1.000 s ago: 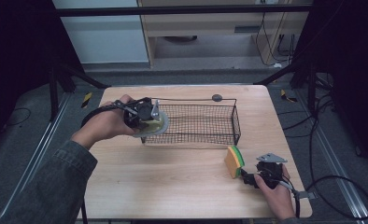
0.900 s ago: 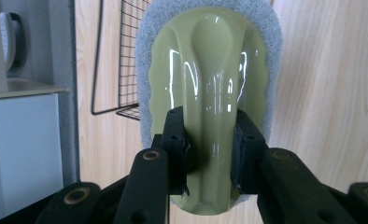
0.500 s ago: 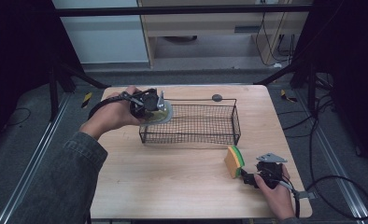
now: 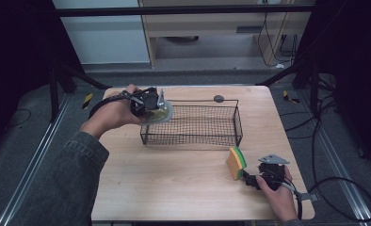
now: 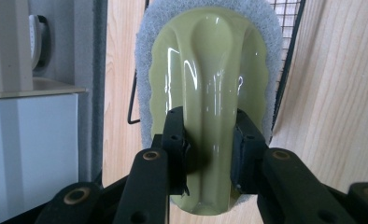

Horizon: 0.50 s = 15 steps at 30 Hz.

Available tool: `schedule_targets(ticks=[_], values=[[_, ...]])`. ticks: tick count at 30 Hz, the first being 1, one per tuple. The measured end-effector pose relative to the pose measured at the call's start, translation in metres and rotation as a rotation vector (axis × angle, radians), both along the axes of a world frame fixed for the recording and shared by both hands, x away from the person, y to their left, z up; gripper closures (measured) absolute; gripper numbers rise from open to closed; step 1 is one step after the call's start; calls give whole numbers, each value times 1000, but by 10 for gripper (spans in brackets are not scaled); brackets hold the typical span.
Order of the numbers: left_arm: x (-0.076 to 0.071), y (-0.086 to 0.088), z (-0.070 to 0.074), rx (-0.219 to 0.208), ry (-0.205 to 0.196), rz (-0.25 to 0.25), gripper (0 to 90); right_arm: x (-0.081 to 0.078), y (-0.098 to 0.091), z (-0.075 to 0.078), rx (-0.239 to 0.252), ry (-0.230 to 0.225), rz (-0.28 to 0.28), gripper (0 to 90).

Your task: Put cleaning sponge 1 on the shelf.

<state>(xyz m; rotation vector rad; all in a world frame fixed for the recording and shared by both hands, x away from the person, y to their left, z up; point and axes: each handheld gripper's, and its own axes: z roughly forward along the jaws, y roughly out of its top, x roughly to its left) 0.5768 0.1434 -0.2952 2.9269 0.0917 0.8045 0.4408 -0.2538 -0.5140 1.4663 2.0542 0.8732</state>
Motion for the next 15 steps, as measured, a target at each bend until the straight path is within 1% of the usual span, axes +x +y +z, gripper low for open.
schedule_targets(ticks=[2, 4, 5, 7, 9, 12, 13, 14, 15], values=[[1, 0, -2, -6, 0, -5, 707, 0, 0, 0, 0, 0, 0, 6], [2, -1, -3, -1, -2, -6, 707, 0, 0, 0, 0, 0, 0, 6], [4, -2, -4, -8, 1, 0, 707, 0, 0, 0, 1, 2, -1, 6], [9, -2, -3, -28, -14, -9, 707, 0, 0, 0, 0, 0, 0, 6], [13, -2, -2, -40, -16, -1, 707, 0, 0, 0, 3, -1, 3, 7], [18, -3, -2, -47, -20, 10, 707, 0, 1, 0, 3, -1, 5, 8], [20, -4, -2, -42, -23, 3, 707, 0, 1, 0, 3, -1, 4, 8], [21, -5, -3, -47, -25, 0, 707, 0, 1, 0, 3, -1, 4, 8], [22, -6, -4, -47, -13, 11, 707, 0, 1, 0, 3, -1, 4, 8]])
